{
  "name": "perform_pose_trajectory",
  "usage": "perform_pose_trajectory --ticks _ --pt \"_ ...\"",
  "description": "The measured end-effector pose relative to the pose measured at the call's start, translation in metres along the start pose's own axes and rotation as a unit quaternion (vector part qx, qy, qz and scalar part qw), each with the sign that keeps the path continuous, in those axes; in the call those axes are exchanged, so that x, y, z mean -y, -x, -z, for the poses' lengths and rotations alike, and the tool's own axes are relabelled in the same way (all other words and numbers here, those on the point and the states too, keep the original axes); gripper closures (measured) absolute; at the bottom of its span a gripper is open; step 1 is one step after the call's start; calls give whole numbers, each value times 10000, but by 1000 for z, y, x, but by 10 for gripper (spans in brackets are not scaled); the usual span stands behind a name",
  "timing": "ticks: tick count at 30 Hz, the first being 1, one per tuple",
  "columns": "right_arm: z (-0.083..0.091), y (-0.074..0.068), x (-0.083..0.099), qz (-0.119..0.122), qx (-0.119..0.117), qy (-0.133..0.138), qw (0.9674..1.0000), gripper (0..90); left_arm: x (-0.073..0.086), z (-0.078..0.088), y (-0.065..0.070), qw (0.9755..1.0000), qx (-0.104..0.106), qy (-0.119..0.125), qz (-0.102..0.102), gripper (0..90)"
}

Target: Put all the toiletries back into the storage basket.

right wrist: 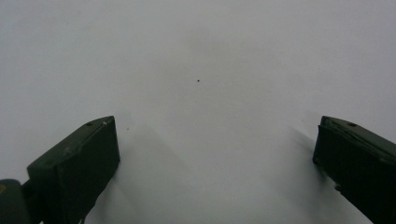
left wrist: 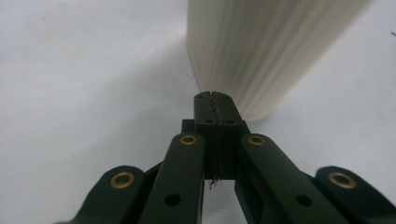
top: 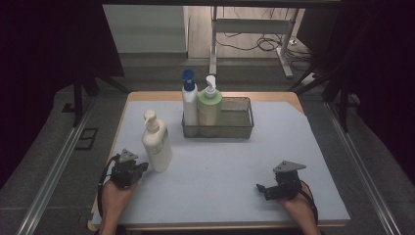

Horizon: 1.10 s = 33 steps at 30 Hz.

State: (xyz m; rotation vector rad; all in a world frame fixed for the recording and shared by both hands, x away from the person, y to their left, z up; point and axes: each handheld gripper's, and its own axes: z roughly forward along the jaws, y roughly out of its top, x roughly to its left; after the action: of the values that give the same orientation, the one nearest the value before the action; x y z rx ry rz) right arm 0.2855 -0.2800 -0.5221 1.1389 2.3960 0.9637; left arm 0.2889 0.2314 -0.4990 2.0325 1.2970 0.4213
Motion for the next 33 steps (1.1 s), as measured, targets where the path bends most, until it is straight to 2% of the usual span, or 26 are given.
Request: perform_pose_trajectory --ticks 6,10,14,16,21,26,33 --pt "0 0 0 -2 -1 0 10000 0 -10 -10 -11 10000 -48 58 57 895" --pt "0 0 0 -1 -2 1 10000 0 -12 -16 -12 9999 -27 89 111 895" --pt "0 0 0 -2 -2 1 10000 0 -16 -22 -13 9998 83 156 127 895" --pt "0 0 0 -1 -2 2 10000 0 -17 -26 -13 9997 50 153 161 895" --pt "0 0 0 -2 -2 2 10000 0 -15 -27 -14 9995 120 177 248 895" --pt "0 0 0 0 -3 0 10000 0 -14 -31 -8 9997 187 145 111 895" --pt "0 0 0 -2 2 5 10000 0 -17 -32 -5 9997 166 117 98 895"
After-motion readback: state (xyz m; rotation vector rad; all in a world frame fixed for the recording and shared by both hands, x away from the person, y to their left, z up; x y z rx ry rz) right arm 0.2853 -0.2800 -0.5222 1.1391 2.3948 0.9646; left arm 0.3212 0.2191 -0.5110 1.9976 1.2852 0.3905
